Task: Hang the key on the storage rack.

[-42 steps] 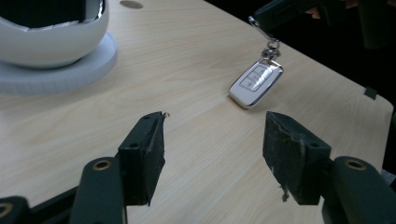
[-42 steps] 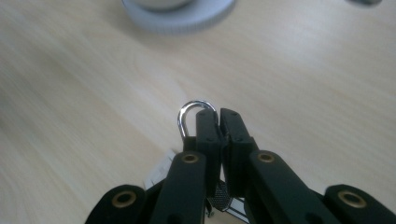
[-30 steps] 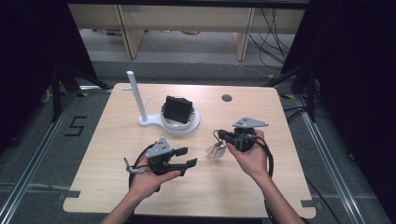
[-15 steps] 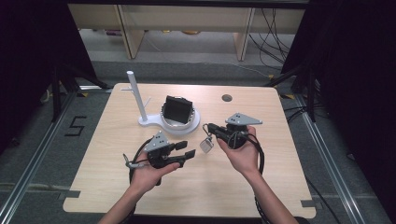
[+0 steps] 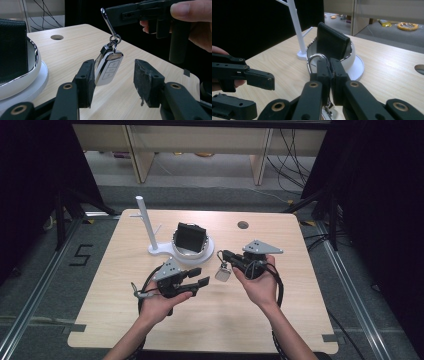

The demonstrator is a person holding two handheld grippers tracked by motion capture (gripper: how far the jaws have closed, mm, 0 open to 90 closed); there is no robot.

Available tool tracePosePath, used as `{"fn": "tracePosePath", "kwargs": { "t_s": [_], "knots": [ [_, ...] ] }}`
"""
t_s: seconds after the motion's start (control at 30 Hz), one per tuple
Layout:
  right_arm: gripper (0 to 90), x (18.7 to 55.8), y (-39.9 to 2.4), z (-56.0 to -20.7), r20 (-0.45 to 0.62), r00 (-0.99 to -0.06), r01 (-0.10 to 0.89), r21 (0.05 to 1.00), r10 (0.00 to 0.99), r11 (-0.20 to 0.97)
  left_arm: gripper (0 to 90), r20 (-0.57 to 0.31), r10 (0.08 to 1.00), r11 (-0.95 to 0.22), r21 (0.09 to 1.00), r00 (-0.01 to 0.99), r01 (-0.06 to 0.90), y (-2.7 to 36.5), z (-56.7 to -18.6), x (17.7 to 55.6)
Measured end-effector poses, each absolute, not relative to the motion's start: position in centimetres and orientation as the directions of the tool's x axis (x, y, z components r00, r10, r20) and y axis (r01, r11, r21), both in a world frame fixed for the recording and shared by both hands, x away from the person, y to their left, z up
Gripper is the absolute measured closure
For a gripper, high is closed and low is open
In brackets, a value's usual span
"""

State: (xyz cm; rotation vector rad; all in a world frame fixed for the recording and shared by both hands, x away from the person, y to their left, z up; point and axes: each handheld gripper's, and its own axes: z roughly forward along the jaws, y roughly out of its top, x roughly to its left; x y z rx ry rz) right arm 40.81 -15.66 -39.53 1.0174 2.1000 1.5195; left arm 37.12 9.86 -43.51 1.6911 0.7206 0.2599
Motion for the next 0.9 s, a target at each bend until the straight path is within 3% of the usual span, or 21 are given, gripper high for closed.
{"fn": "tracePosePath", "kwargs": {
  "t_s": [0.53, 0.9],
  "knots": [
    [87.9, 41.0, -14.8, -38.7, 0.135, -0.706, 0.325, 0.934, 0.696, 0.149, 51.1, -0.200, 0.576, -0.079, 0.951, 0.792, 0.298, 8.6, -42.4, 38.3],
    [87.9, 40.4, -14.0, -38.7, 0.134, -0.705, 0.302, 0.945, 0.696, 0.124, 55.0, -0.272, 0.557, -0.032, 0.937, 0.785, 0.348, 7.7, -42.0, 39.7]
  ]
}}
